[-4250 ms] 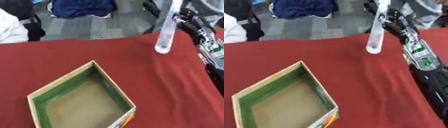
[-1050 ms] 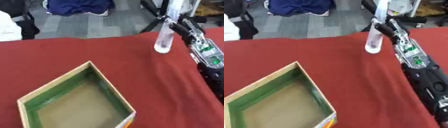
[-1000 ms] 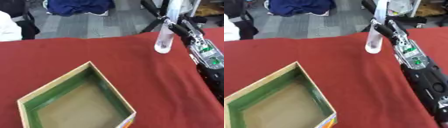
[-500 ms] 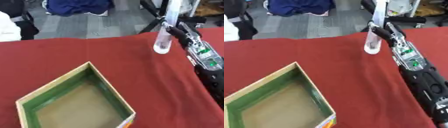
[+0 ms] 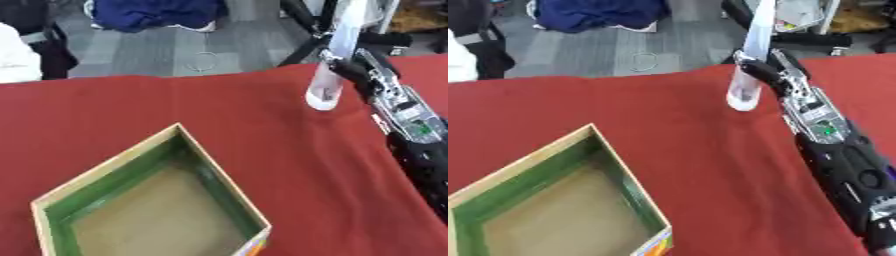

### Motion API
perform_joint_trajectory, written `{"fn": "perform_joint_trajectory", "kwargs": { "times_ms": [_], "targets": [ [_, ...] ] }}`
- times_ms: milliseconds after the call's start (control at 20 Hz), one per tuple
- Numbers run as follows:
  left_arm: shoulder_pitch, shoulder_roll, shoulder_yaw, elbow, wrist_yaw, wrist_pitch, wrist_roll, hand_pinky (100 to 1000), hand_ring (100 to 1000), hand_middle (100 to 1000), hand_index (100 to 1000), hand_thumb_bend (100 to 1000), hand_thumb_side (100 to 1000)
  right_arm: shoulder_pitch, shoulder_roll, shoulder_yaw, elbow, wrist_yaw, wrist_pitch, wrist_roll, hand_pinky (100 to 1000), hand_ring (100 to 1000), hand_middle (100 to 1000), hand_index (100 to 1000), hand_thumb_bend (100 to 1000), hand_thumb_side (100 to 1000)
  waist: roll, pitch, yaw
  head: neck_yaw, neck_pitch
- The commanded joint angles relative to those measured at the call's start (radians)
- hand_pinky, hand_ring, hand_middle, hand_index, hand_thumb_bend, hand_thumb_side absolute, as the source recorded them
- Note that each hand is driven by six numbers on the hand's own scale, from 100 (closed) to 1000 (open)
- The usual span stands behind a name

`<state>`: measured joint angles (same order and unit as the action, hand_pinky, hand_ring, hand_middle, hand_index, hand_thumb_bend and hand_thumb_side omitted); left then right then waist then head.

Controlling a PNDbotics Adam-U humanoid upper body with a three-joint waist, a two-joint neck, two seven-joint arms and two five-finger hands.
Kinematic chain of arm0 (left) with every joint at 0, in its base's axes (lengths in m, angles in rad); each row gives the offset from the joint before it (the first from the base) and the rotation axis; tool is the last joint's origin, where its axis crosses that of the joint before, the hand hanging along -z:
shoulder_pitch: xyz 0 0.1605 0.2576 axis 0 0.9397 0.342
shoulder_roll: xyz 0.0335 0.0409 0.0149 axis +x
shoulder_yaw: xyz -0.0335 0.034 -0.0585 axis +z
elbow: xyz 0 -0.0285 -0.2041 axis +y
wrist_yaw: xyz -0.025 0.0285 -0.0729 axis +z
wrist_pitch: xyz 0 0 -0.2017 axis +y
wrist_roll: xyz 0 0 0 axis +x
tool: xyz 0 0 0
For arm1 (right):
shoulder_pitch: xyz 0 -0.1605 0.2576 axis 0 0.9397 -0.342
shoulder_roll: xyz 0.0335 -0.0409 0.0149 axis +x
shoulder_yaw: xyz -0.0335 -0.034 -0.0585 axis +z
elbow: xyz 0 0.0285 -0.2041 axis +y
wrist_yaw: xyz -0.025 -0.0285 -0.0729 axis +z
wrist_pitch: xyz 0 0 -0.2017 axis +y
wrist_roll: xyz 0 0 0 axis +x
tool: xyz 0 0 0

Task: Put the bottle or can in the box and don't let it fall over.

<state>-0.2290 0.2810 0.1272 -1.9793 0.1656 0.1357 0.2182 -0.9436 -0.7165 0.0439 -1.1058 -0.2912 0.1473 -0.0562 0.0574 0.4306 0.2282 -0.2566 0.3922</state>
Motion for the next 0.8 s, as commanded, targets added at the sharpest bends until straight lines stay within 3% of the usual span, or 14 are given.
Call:
{"fn": "perform_joint_trajectory", "kwargs": {
  "times_ms": [50, 100, 150, 300, 400, 800],
  "targets": [
    [-0.008, 0.013, 0.011, -0.021, 0.003, -0.002, -0.005, 720, 941, 826, 754, 114, 866, -0.005, -0.005, -0.002, 0.001, -0.035, -0.007, -0.007, 941, 862, 759, 935, 100, 417, -0.001, -0.017, 0.003, 0.001, -0.013],
    [-0.008, 0.013, 0.011, -0.021, 0.003, -0.003, -0.005, 720, 941, 825, 753, 114, 866, -0.003, -0.002, -0.002, 0.002, -0.043, -0.011, -0.009, 914, 859, 761, 933, 100, 349, -0.001, -0.017, 0.003, 0.0, -0.012],
    [-0.008, 0.012, 0.011, -0.021, 0.004, -0.003, -0.005, 720, 941, 826, 753, 114, 866, -0.001, 0.001, -0.001, 0.004, -0.049, -0.014, -0.01, 903, 859, 760, 932, 100, 408, -0.001, -0.017, 0.002, 0.0, -0.012],
    [-0.007, 0.011, 0.011, -0.021, 0.005, -0.002, -0.007, 720, 941, 824, 752, 114, 866, 0.006, 0.01, 0.001, 0.011, -0.061, -0.02, -0.014, 893, 859, 760, 924, 100, 396, 0.0, -0.017, 0.003, 0.0, -0.013],
    [-0.007, 0.011, 0.011, -0.021, 0.005, -0.003, -0.007, 720, 940, 823, 751, 114, 866, 0.009, 0.013, 0.002, 0.014, -0.065, -0.022, -0.014, 953, 857, 753, 914, 100, 389, 0.0, -0.016, 0.004, 0.0, -0.012],
    [-0.009, 0.01, 0.012, -0.021, 0.007, -0.004, -0.009, 720, 937, 815, 747, 115, 864, 0.015, 0.018, 0.004, 0.019, -0.071, -0.022, -0.022, 978, 966, 588, 772, 100, 355, 0.0, -0.014, 0.004, 0.0, -0.01]
  ]
}}
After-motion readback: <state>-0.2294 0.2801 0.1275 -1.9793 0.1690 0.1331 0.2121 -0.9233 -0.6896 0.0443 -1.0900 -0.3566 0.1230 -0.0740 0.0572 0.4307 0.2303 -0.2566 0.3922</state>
